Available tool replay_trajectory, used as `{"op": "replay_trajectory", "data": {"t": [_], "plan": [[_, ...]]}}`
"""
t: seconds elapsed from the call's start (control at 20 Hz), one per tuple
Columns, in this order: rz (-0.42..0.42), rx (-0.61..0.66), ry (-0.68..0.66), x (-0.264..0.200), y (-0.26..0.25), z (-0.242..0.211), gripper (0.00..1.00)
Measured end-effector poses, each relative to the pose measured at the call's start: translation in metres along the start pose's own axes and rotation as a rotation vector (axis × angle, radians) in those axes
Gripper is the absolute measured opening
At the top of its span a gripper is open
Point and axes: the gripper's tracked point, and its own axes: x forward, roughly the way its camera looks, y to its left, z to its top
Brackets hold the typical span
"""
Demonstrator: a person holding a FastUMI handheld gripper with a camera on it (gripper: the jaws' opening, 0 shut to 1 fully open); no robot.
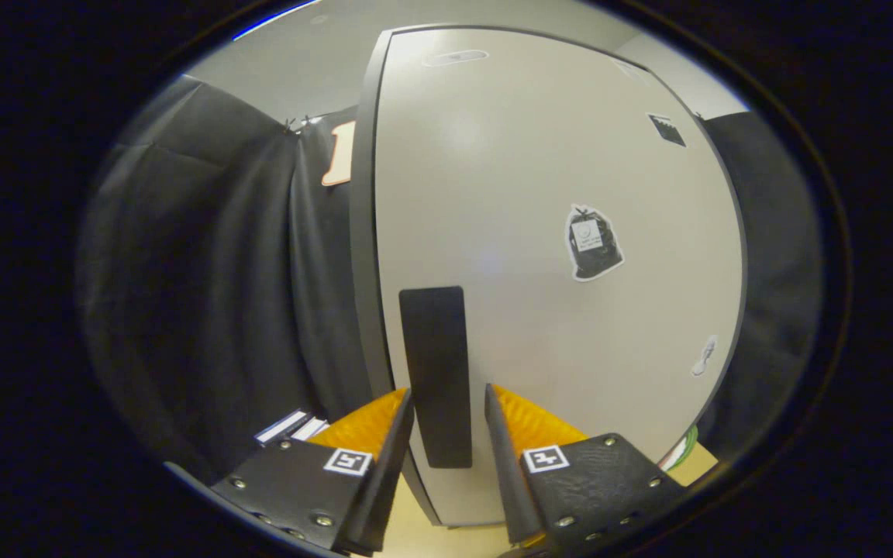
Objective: Open the shoe cabinet door, grab the shoes and put them into the shoe cabinet, then close the shoe cabinet door.
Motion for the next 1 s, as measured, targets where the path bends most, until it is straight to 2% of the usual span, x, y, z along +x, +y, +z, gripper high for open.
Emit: {"op": "replay_trajectory", "data": {"t": [0.1, 0.15, 0.2, 0.3, 0.4, 0.65, 1.0], "plan": [[-0.003, -0.003, 0.005, 0.001, 0.000, -0.001, 0.56], [0.005, 0.001, -0.002, 0.010, 0.002, 0.000, 0.56], [-0.004, -0.004, -0.001, 0.011, 0.002, 0.000, 0.37], [-0.013, -0.013, -0.008, 0.009, 0.004, -0.001, 0.39], [-0.016, -0.010, -0.006, 0.003, 0.004, 0.000, 0.31], [-0.055, -0.013, -0.015, -0.007, 0.000, 0.001, 0.31], [-0.107, 0.008, -0.025, -0.050, -0.011, -0.001, 0.31]]}}
